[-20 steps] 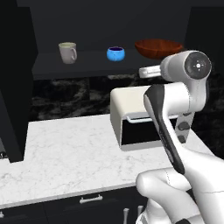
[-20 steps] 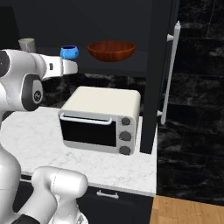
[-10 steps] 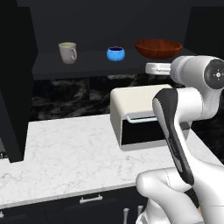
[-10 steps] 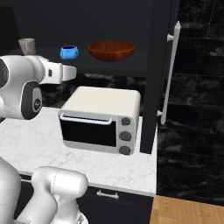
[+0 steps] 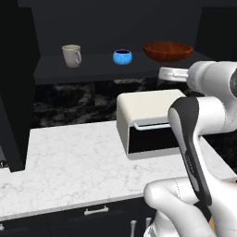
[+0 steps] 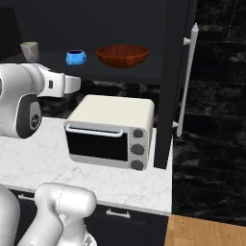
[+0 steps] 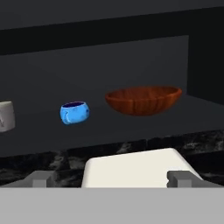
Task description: Gather all objects into one cabinet and sort the glasses and bowls to opposite sides.
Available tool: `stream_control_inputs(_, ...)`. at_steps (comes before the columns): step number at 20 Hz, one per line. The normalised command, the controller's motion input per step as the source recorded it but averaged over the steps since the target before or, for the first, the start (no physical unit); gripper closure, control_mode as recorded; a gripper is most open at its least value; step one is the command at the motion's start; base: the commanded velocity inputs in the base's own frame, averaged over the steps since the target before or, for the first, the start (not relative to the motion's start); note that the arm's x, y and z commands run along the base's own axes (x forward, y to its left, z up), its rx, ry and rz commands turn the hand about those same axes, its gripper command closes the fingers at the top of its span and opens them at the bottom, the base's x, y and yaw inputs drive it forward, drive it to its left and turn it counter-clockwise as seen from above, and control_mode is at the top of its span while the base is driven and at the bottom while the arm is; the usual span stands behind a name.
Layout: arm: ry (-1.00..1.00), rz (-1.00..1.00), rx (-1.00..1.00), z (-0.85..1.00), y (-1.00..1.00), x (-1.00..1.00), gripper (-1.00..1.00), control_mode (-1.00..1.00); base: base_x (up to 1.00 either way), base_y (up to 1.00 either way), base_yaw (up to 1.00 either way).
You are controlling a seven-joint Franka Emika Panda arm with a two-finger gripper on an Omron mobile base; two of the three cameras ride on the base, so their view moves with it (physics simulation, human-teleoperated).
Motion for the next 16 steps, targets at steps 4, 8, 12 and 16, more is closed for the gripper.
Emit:
stream_control_inputs(4,0.01,0.00,0.00,0.00,0.00,-0.15,-1.00,-1.00,0.00,0.00,0.00)
stream_control_inputs(8,0.00,0.00,0.00,0.00,0.00,0.00,-1.00,1.00,0.00,0.00,0.00)
stream_control_inputs(12,0.00,0.00,0.00,0.00,0.00,0.00,-1.00,1.00,-0.22,0.01,0.00)
stream_control_inputs(16,0.00,0.00,0.00,0.00,0.00,0.00,-1.00,1.00,-0.49,0.06,0.00)
